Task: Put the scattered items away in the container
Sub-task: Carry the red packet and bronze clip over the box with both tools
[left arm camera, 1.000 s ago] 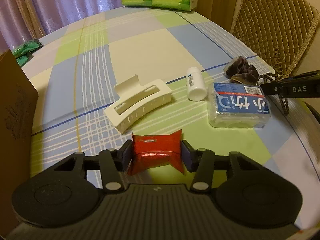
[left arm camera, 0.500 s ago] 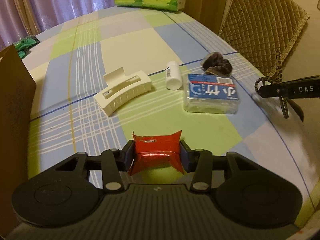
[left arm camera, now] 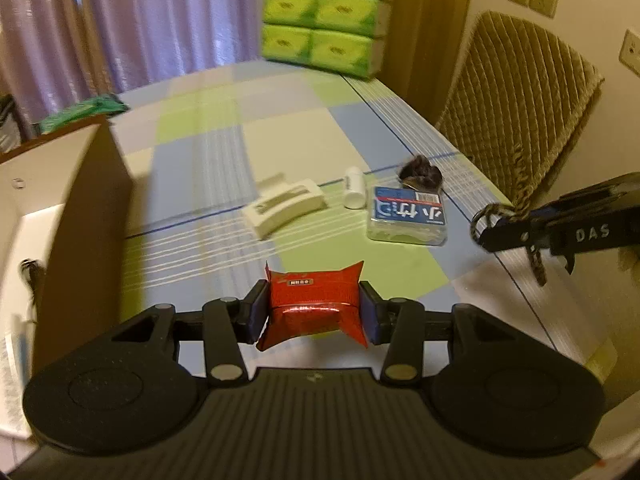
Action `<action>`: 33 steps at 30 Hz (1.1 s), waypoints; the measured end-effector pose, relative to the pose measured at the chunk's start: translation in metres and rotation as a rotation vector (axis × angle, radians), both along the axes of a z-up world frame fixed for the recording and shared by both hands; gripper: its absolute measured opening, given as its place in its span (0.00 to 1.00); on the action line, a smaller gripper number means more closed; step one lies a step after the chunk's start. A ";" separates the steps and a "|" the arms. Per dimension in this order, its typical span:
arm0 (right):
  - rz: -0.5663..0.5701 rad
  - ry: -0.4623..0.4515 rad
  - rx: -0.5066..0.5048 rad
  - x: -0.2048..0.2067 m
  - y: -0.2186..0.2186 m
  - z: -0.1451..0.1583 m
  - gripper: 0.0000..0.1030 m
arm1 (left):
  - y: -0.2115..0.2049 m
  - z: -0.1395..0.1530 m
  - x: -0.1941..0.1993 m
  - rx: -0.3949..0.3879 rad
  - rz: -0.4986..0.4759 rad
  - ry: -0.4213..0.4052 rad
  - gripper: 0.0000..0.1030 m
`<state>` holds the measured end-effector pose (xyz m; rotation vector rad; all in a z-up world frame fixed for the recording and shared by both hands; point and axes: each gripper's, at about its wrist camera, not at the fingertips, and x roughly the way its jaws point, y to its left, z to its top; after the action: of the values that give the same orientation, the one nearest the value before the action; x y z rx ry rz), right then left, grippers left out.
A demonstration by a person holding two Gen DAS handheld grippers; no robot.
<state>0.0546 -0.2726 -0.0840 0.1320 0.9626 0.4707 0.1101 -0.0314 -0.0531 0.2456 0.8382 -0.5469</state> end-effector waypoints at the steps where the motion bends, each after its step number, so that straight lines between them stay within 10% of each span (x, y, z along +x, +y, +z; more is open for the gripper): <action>1: 0.024 -0.001 0.007 -0.002 0.007 0.002 0.23 | 0.007 0.005 -0.004 -0.004 0.011 -0.009 0.40; 18: 0.351 -0.017 0.138 -0.013 0.156 0.033 0.23 | 0.141 0.067 -0.040 -0.019 0.205 -0.100 0.40; 33: 0.400 -0.061 0.146 0.015 0.300 0.042 0.23 | 0.250 0.078 0.015 0.043 0.231 -0.160 0.40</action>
<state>0.0694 0.0278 -0.0420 0.0554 0.8959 0.9095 0.1248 0.2186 0.0252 0.2257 0.7118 -0.2893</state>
